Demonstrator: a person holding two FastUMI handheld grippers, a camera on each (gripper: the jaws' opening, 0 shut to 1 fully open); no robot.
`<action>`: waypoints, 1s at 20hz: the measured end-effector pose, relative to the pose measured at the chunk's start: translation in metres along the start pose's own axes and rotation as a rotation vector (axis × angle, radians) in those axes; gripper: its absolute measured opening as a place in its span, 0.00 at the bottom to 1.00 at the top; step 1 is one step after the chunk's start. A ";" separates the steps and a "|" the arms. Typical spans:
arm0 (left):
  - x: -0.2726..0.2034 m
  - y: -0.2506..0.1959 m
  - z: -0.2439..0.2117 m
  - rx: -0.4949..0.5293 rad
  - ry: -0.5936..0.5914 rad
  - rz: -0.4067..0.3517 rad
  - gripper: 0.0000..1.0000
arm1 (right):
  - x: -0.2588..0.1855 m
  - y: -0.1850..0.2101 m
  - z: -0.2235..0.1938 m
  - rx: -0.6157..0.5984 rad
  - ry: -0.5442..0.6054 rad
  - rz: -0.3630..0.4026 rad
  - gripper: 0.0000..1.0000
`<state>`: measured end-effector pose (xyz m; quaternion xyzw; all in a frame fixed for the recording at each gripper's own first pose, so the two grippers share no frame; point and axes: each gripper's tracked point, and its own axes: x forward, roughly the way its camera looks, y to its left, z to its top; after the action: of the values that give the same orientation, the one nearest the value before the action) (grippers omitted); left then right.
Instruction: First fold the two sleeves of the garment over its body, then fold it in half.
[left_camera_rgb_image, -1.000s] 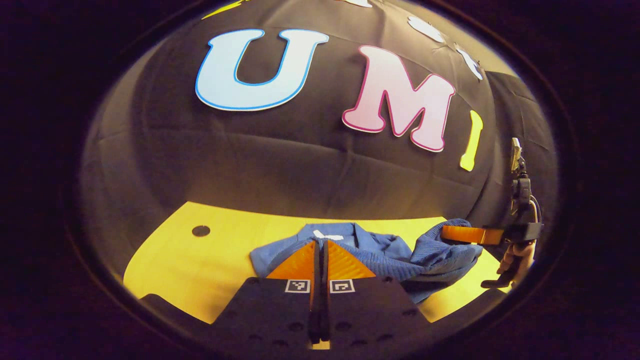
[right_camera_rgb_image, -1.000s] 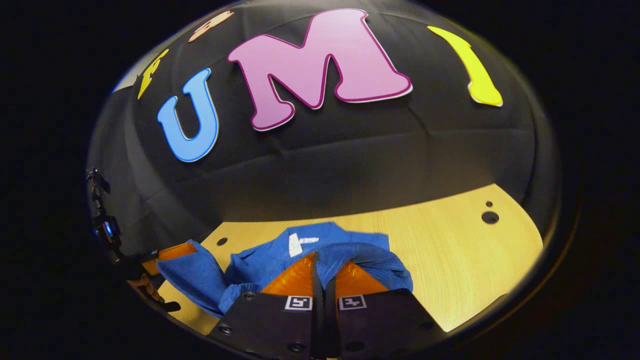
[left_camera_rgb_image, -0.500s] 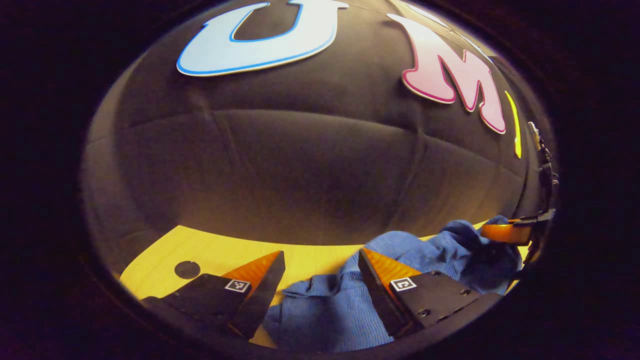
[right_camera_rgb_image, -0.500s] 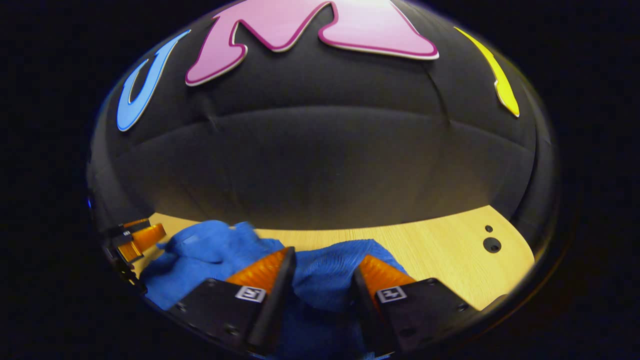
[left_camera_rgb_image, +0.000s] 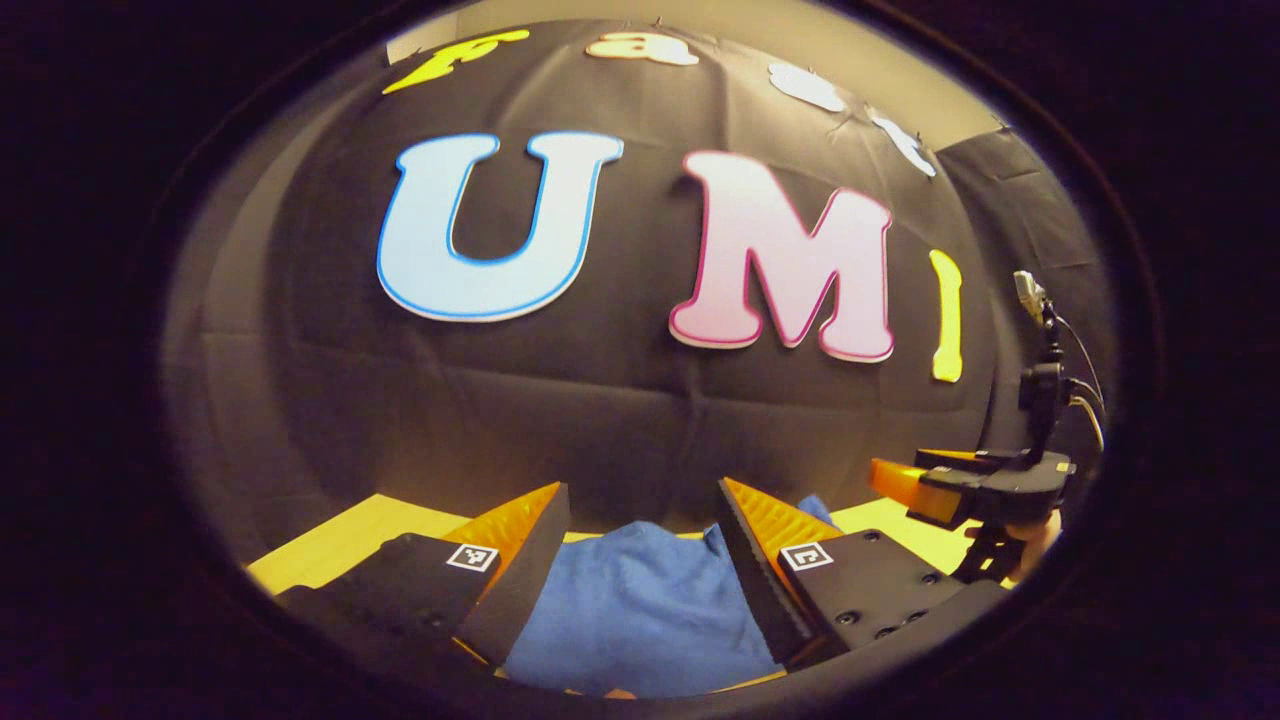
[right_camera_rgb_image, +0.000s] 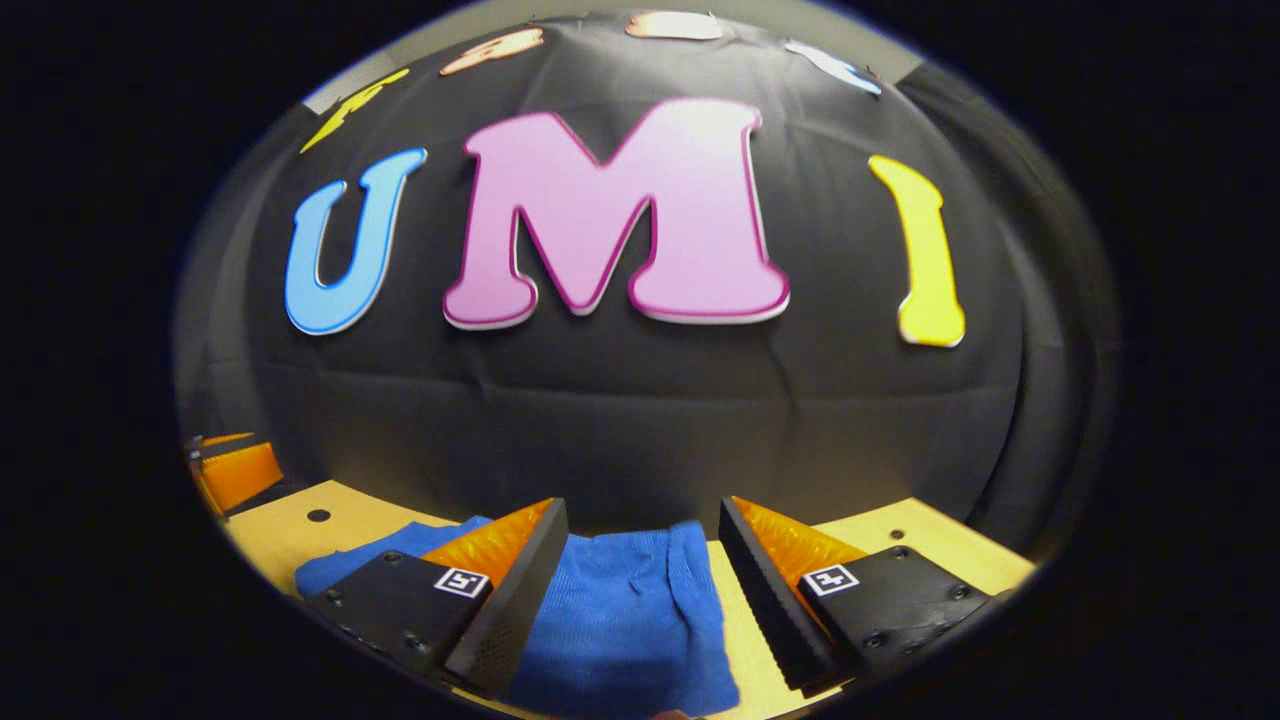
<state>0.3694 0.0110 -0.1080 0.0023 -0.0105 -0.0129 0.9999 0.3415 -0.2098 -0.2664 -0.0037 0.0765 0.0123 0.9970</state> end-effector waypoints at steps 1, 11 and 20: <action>-0.023 -0.010 0.013 0.031 -0.032 -0.010 0.82 | -0.017 -0.001 0.011 -0.004 -0.021 0.005 0.97; -0.240 -0.065 0.090 0.063 -0.148 -0.043 0.82 | -0.251 0.008 0.147 -0.037 -0.219 0.002 0.96; -0.372 -0.066 0.122 0.096 -0.112 0.052 0.82 | -0.395 0.042 0.184 -0.101 -0.079 0.113 0.93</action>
<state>-0.0069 -0.0461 0.0054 0.0494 -0.0669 0.0134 0.9964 -0.0219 -0.1760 -0.0241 -0.0490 0.0367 0.0723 0.9955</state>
